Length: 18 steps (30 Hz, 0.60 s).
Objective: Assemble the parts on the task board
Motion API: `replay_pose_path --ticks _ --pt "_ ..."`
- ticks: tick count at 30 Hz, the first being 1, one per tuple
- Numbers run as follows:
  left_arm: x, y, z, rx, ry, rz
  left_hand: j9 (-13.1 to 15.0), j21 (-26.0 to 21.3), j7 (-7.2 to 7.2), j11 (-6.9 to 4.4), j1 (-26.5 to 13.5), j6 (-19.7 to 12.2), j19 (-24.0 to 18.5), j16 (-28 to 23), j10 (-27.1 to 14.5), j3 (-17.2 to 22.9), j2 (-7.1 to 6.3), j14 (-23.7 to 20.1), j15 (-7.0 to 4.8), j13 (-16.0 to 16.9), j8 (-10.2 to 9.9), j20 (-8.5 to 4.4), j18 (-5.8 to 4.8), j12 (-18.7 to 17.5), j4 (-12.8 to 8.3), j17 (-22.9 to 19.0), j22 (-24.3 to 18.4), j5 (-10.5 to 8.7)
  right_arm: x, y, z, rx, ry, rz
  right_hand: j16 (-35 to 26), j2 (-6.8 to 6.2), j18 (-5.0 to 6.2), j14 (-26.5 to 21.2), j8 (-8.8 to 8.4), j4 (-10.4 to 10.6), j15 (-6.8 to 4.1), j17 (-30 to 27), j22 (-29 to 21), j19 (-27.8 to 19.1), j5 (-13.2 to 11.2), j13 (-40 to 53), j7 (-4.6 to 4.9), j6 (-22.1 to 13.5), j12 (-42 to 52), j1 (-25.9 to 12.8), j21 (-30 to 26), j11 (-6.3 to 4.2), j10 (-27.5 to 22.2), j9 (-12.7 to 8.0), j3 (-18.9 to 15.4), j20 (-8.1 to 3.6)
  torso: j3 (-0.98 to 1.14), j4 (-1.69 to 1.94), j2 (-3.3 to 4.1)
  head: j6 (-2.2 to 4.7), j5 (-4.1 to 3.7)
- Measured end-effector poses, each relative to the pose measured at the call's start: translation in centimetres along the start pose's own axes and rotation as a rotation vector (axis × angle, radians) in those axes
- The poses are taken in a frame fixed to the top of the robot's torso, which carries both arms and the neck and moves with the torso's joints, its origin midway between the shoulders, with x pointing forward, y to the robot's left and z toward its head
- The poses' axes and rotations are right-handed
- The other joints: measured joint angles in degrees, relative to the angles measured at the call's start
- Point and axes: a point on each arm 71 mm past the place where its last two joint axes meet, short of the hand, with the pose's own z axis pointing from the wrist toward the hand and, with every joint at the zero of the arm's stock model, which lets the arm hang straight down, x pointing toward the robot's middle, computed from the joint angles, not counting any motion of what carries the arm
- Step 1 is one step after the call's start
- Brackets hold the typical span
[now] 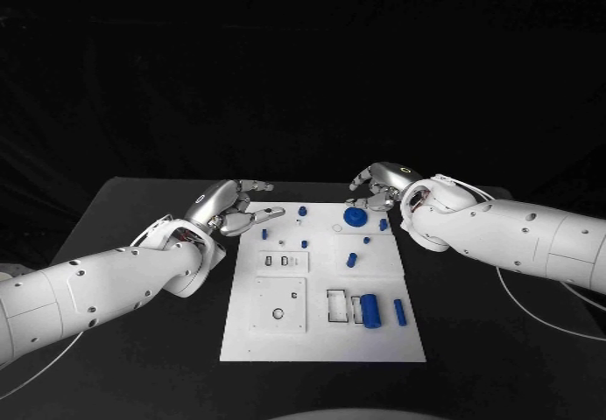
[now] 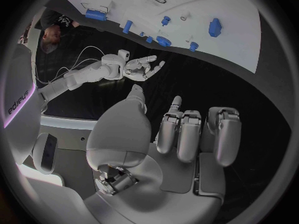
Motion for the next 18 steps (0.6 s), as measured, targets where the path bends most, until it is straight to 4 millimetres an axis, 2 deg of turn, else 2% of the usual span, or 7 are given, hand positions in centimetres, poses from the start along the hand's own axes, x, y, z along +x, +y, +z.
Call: replay_pose_path --ticks 2,6,9,18 --pt "0.0 0.0 0.0 0.0 0.0 0.0 0.0 0.0 0.0 0.0 0.0 0.0 0.0 0.0 0.0 0.0 0.0 0.0 0.0 0.0 0.0 0.0 0.0 0.0 0.0 0.0 0.0 0.0 0.4 -0.1 0.1 0.007 0.01 -0.025 0.0 -0.84 0.0 0.2 0.0 -0.7 -0.37 0.0 0.0 0.0 0.9 0.0 0.3 0.7 0.0 0.1 0.0 -0.06 -0.1 0.6 0.7 -0.61 0.01 0.02 0.01 -0.04 -0.01" --pt "0.0 0.0 0.0 0.001 0.0 0.0 0.0 0.0 0.0 0.0 0.0 0.0 0.0 0.0 0.0 0.0 0.0 0.0 0.0 0.0 0.0 0.0 0.0 0.0 0.0 0.0 0.0 0.0 1.0 0.0 0.1 0.016 0.027 -0.073 0.0 -2.15 0.0 0.2 -0.05 -1.5 -0.37 0.0 0.0 0.0 2.6 0.0 0.39 0.8 0.0 0.2 0.0 -0.06 -0.1 1.1 1.5 -0.61 0.03 0.03 0.04 -0.07 0.02" --pt "0.0 0.0 0.0 0.001 0.0 0.001 0.0 0.0 0.0 0.0 0.3 0.0 0.0 0.0 0.0 0.0 0.32 0.0 0.0 0.0 0.0 0.0 0.0 0.0 0.0 0.0 0.0 0.0 1.4 0.1 0.2 0.023 0.037 -0.102 0.0 -2.57 0.0 0.2 -0.38 -1.4 -0.37 0.0 0.0 0.0 3.5 0.0 0.6 1.0 0.0 0.4 0.0 -0.06 -0.1 1.3 1.9 -0.61 0.04 0.03 0.04 -0.11 0.09" --pt "0.0 0.0 -0.1 0.002 0.001 0.002 0.0 0.0 0.0 0.0 0.4 0.0 0.0 0.0 0.0 0.0 0.38 0.0 0.0 0.0 0.0 0.0 0.0 0.0 0.0 0.0 0.0 0.0 2.0 -0.2 0.3 0.057 0.067 -0.159 0.0 -3.26 0.0 0.2 -0.38 -1.1 -0.37 0.0 0.0 0.0 3.1 0.0 0.81 1.2 0.0 0.1 0.0 -0.05 -0.1 1.7 2.1 -0.6 0.04 0.0 0.01 -0.23 0.09"
